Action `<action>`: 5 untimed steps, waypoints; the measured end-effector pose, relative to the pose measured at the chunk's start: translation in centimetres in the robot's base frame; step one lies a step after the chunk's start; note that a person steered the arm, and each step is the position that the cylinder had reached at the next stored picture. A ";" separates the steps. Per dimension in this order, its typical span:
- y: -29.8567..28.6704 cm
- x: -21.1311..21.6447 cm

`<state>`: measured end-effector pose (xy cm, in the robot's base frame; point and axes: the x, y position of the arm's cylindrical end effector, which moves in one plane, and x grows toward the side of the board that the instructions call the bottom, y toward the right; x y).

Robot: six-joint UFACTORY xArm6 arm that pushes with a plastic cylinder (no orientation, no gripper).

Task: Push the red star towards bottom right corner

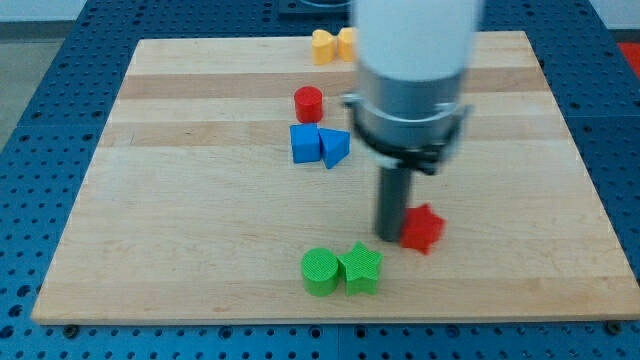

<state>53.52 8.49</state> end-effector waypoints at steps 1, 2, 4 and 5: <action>3.1 0.0; 1.0 -1.5; 4.4 -2.1; 6.8 0.8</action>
<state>54.28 15.31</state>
